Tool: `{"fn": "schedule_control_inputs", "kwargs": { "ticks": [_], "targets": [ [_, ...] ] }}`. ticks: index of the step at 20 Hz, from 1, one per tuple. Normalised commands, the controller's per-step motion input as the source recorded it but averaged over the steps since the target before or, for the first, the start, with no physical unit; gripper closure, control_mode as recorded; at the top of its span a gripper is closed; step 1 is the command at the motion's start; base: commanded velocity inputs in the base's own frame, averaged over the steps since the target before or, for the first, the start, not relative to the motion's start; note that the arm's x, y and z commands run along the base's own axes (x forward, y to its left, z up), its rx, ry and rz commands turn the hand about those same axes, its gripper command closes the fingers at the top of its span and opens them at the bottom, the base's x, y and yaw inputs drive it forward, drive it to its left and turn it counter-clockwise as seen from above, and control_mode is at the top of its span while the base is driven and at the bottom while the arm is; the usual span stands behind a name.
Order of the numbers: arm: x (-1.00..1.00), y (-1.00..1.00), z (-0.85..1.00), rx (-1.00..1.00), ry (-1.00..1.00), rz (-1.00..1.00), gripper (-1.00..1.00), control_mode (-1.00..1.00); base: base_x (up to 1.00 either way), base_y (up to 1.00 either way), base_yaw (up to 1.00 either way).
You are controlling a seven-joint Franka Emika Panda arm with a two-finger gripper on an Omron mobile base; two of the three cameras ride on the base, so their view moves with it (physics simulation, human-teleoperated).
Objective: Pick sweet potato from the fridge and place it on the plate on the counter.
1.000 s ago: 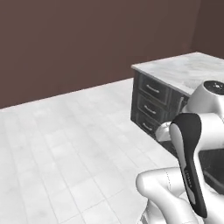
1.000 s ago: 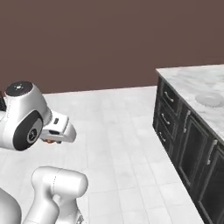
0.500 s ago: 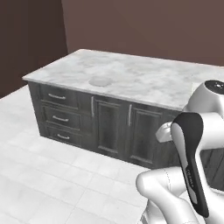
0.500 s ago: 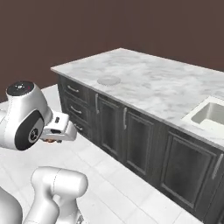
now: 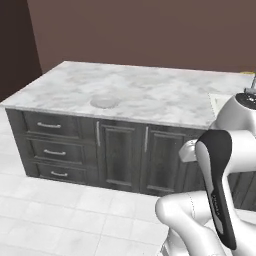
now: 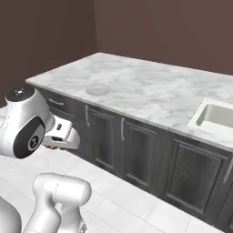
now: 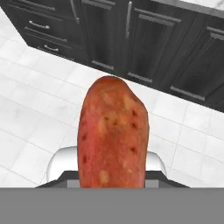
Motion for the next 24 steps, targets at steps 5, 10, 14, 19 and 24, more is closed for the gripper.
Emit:
{"fn": "schedule_control_inputs", "kwargs": {
  "ticks": [5,10,14,19,24],
  "targets": [
    [0.00,0.00,0.00,0.00,0.00,0.00,1.00,1.00,0.74,0.99,-0.10],
    [0.00,0.00,0.00,0.00,0.00,0.00,1.00,1.00,0.88,0.95,-0.32],
    [0.00,0.00,0.00,0.00,0.00,0.00,1.00,1.00,0.67,0.69,-0.71],
    [0.00,0.00,0.00,0.00,0.00,0.00,1.00,1.00,0.64,0.68,-0.72],
    [0.00,0.00,0.00,0.00,0.00,0.00,1.00,1.00,0.78,0.47,-0.43]
  ]
}}
